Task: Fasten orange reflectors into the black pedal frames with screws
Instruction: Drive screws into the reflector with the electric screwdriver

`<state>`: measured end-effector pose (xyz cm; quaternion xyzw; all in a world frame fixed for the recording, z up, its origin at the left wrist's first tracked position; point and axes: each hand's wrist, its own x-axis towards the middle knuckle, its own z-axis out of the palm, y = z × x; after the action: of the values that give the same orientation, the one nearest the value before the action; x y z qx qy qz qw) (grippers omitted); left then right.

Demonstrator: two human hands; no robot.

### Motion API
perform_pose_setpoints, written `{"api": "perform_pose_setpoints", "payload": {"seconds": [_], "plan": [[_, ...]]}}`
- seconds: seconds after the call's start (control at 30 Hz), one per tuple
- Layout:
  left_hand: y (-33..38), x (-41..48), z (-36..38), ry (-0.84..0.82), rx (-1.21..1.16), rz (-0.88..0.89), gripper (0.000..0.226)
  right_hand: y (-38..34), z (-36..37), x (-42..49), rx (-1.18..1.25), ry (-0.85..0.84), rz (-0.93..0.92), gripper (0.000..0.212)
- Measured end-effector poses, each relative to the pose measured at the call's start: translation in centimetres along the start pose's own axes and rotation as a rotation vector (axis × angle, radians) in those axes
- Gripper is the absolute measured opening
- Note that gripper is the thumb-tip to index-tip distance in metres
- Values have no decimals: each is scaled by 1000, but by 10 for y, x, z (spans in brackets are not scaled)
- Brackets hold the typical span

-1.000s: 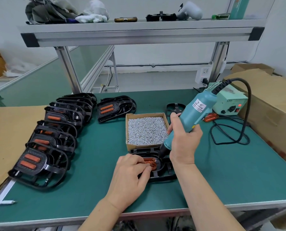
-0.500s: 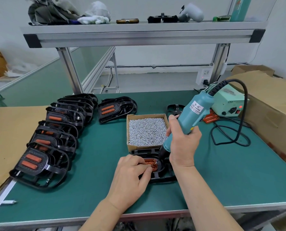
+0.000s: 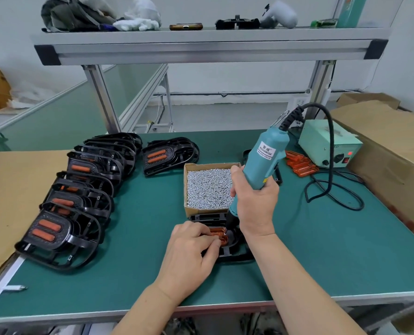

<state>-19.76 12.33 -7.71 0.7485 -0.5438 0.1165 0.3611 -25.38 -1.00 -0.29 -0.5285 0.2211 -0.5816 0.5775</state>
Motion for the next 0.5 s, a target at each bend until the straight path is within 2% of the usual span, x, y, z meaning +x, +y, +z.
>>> {"api": "perform_pose_setpoints", "payload": {"seconds": [0.13, 0.27, 0.5], "plan": [[-1, -3, 1, -6, -3, -5, 31, 0, 0, -1, -6, -17, 17, 34], [0, -1, 1, -14, -4, -4, 31, -6, -8, -1, 47, -69, 13, 17], [-1, 0, -1, 14, 23, 25, 31, -17, -14, -8, 29, -166, -56, 15]]}}
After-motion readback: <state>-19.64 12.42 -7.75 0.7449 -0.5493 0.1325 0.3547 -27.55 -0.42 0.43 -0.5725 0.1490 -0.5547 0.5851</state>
